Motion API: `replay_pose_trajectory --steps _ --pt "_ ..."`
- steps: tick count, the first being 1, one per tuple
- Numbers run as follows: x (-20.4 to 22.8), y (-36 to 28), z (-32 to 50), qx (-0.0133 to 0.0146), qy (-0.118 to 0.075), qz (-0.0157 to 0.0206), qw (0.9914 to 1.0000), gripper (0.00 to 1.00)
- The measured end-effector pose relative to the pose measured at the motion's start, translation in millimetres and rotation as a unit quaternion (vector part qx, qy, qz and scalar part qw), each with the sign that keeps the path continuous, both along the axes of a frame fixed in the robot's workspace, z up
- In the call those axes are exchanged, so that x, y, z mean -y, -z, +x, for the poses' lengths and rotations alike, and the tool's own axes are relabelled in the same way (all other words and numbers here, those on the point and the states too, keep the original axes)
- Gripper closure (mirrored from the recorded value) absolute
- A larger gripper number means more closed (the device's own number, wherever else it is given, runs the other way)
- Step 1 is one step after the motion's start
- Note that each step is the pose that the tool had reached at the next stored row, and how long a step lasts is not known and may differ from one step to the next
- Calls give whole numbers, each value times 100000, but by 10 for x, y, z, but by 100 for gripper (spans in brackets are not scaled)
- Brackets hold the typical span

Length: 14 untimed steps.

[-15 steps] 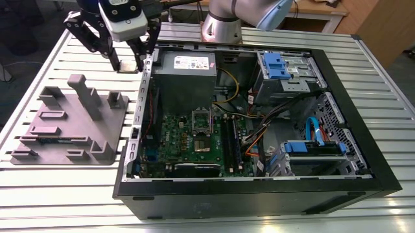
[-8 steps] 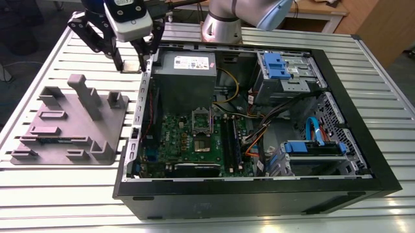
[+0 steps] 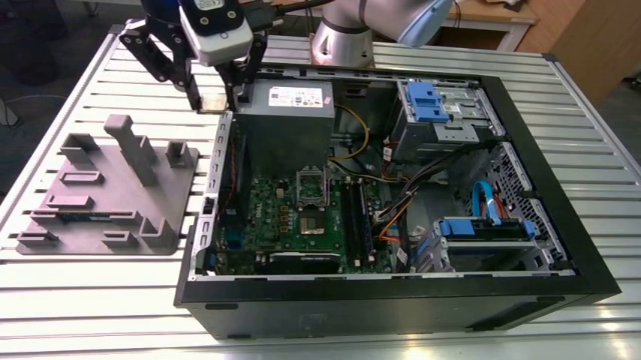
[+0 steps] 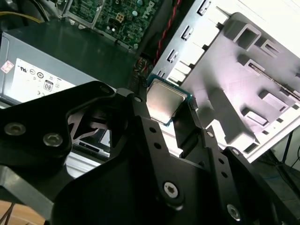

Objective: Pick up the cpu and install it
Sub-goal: 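Pick up the cpu and move it towards the insertion slot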

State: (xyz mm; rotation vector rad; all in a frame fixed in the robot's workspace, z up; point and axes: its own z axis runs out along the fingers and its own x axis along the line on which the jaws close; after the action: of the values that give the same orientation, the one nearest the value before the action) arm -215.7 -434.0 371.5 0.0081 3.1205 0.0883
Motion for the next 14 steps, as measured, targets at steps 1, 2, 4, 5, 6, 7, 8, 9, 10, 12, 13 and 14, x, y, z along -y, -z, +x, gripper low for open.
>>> replay_pose_trajectory --steps 1,2,4,5,6,7,8,9,10,12,13,14 --pt "0 0 14 0 1 0 100000 53" --pt "0 1 29 0 1 2 100000 53" --pt "0 2 60 -1 3 1 100000 53" --pt "0 2 74 -3 6 -2 100000 53" --pt "0 2 84 0 4 1 100000 53" --pt "0 2 87 0 -1 1 100000 53" --pt "0 2 87 0 6 -1 100000 53" --pt "0 2 87 1 9 2 100000 53" --pt "0 2 87 -2 7 -1 100000 53" --pt "0 2 88 0 0 0 100000 53" --pt "0 2 93 -2 -5 -2 100000 53" --pt "-1 2 102 -5 -6 -3 100000 53"
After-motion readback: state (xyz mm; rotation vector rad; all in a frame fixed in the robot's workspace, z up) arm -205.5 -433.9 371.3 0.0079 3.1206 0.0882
